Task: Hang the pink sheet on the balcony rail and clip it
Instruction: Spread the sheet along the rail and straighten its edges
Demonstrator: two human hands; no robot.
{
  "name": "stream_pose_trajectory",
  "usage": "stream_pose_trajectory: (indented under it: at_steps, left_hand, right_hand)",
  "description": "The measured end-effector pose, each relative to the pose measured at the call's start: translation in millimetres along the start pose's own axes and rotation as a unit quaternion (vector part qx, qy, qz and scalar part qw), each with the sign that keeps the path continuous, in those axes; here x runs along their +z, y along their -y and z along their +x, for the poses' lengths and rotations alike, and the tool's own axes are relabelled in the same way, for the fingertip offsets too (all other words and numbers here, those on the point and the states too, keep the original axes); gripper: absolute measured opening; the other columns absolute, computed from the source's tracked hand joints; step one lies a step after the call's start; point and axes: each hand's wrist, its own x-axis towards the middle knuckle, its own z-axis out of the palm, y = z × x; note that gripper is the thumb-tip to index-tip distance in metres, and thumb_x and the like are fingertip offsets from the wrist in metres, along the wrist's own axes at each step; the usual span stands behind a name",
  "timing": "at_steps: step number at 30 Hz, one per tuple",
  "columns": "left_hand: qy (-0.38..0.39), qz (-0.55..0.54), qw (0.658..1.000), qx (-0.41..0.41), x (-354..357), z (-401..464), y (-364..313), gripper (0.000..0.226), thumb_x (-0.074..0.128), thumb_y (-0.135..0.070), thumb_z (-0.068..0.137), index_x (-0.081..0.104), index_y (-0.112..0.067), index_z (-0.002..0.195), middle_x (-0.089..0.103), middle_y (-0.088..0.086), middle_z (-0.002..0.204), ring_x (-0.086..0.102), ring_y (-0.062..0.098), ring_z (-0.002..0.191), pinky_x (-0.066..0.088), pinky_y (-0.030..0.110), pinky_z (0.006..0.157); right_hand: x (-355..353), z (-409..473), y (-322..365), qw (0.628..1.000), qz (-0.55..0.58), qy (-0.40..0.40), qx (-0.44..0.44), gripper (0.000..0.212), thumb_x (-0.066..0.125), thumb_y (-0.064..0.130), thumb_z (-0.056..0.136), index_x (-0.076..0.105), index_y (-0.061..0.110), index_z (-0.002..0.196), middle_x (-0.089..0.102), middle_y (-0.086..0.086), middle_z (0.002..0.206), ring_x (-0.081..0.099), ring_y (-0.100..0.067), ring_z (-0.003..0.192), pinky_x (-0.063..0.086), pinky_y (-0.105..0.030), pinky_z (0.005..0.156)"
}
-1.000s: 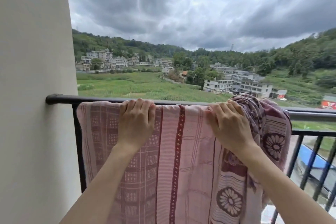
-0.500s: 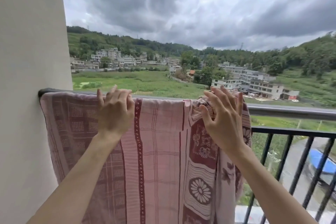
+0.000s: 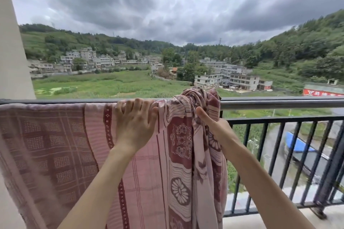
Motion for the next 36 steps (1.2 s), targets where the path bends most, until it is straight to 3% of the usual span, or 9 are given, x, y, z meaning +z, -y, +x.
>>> stream_pose_trajectory:
  at_steps: [2,4,7,12,16,21,28,31,36]
  left_hand:
    - [-0.004,-0.008,1.000,-0.001,2,0,-1,0.058,0.008,-0.050,0.088,0.052,-0.024,0.116,0.050,0.001,0.105,0.044,0.023,0.103,0.009,0.038,0.098]
    - [-0.007,-0.013,1.000,-0.003,3,0,0,0.055,0.010,-0.049,0.089,0.052,-0.024,0.114,0.049,0.000,0.103,0.043,0.023,0.102,0.008,0.038,0.099]
    - [-0.010,-0.020,1.000,-0.002,5,-1,1,0.052,0.012,-0.048,0.089,0.052,-0.023,0.111,0.048,-0.001,0.100,0.042,0.022,0.100,0.008,0.037,0.098]
    - [-0.031,-0.035,0.999,-0.009,7,-2,0,0.043,0.018,-0.046,0.090,0.052,-0.023,0.104,0.049,-0.001,0.095,0.044,0.023,0.097,0.011,0.039,0.098]
    - [-0.027,-0.031,0.999,-0.021,6,2,0,0.046,0.016,-0.048,0.088,0.053,-0.025,0.104,0.049,-0.002,0.096,0.044,0.022,0.098,0.013,0.037,0.097]
    - [-0.014,-0.020,0.999,-0.038,5,3,-4,0.054,0.010,-0.052,0.083,0.052,-0.026,0.104,0.042,-0.007,0.093,0.041,0.019,0.099,0.010,0.036,0.098]
    - [0.003,0.012,0.996,-0.089,7,7,-12,0.063,0.005,-0.052,0.079,0.051,-0.023,0.110,0.045,-0.001,0.101,0.038,0.021,0.106,0.012,0.042,0.105]
    - [0.014,0.026,0.993,-0.113,6,8,-15,0.066,0.003,-0.053,0.077,0.050,-0.023,0.112,0.049,0.000,0.108,0.038,0.021,0.113,0.008,0.040,0.108]
    - [0.017,0.047,0.988,-0.149,-1,7,-26,0.068,0.005,-0.050,0.080,0.055,-0.022,0.115,0.056,0.003,0.118,0.045,0.021,0.113,0.009,0.038,0.108]
  right_hand:
    - [4,6,0,0.999,0.017,0.028,0.012,0.098,0.070,0.083,0.031,0.064,0.025,0.110,0.067,-0.002,0.113,0.059,-0.023,0.108,0.041,-0.045,0.102]
    - [10,8,3,0.998,0.026,0.048,0.006,0.105,0.074,0.077,0.031,0.058,0.026,0.121,0.065,0.002,0.116,0.059,-0.018,0.107,0.040,-0.039,0.102]
    - [17,9,6,0.998,0.038,0.042,0.004,0.088,0.077,0.064,0.043,0.060,0.024,0.120,0.069,0.005,0.110,0.063,-0.012,0.097,0.043,-0.033,0.098]
    - [6,8,10,0.992,0.107,0.062,0.005,0.032,0.074,0.035,0.073,0.074,0.011,0.095,0.074,-0.009,0.093,0.070,-0.026,0.090,0.051,-0.041,0.092]
    - [-5,10,18,0.992,0.120,0.035,-0.013,0.021,0.071,0.028,0.078,0.075,0.008,0.084,0.074,-0.012,0.086,0.070,-0.028,0.082,0.055,-0.041,0.084]
    - [-43,22,41,0.982,0.179,0.037,-0.045,0.022,0.066,0.026,0.083,0.072,0.007,0.091,0.072,-0.008,0.074,0.067,-0.020,0.058,0.054,-0.025,0.053]
    - [-125,42,31,0.976,0.208,0.029,-0.064,0.016,0.066,0.026,0.080,0.072,0.012,0.087,0.070,-0.006,0.069,0.064,-0.020,0.054,0.053,-0.029,0.056]
    - [-166,52,16,0.964,0.258,-0.017,-0.065,0.032,0.071,0.026,0.071,0.070,0.007,0.097,0.067,-0.009,0.077,0.063,-0.022,0.060,0.053,-0.030,0.058]
    - [-191,52,-28,0.969,0.248,0.003,0.008,0.012,0.070,0.021,0.077,0.074,0.010,0.080,0.069,-0.012,0.077,0.064,-0.024,0.060,0.054,-0.036,0.067]
